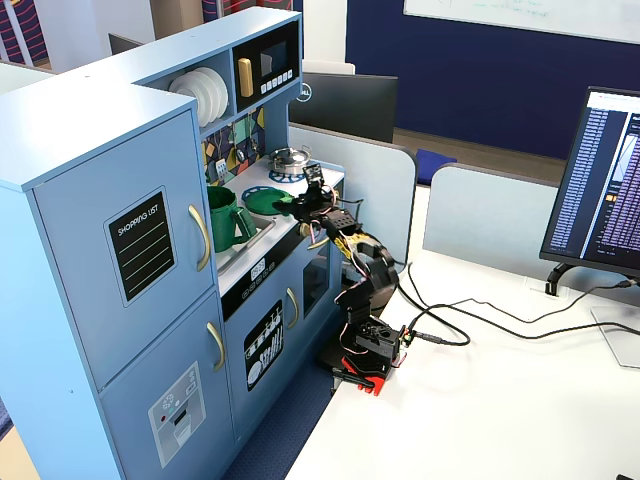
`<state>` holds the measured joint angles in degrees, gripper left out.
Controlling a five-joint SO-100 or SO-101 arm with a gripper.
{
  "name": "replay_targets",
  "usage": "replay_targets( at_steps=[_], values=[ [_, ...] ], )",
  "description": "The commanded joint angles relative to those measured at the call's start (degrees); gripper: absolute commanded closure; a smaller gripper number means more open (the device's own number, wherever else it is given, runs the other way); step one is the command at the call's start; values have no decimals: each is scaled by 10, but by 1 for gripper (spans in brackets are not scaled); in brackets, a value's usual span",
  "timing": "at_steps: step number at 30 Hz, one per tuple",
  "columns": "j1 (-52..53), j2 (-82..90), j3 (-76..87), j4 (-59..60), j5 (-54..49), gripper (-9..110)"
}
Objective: Take off the lid from the green recipient and place it on the counter
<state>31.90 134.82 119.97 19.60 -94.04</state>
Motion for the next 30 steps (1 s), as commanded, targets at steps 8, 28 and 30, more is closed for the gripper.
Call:
replay_targets(
  at_steps=[8,28,30],
  values=[
    [-115,318,149,356,-14,73],
    [-320,445,491,375,4,77],
    [-311,460,516,384,2,76]
  ],
)
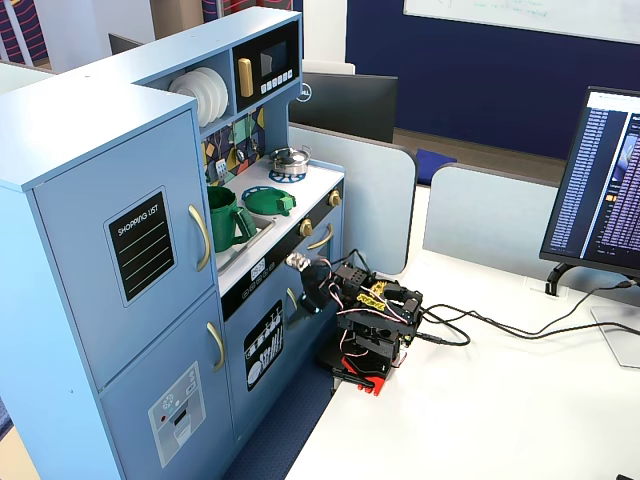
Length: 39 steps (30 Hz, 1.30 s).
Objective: Take off the lid from the green recipient and place it on the counter
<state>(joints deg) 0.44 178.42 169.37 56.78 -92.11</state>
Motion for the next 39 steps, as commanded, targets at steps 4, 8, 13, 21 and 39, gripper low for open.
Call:
replay_targets(
  at_steps=[4,8,13,21,39],
  values=[
    [-10,33,23,105,-10,77],
    [-14,36,24,167,6,79],
    [-18,36,24,270,-16,79],
    [-9,37,24,310,54,79],
    [12,37,24,310,53,79]
  ],
)
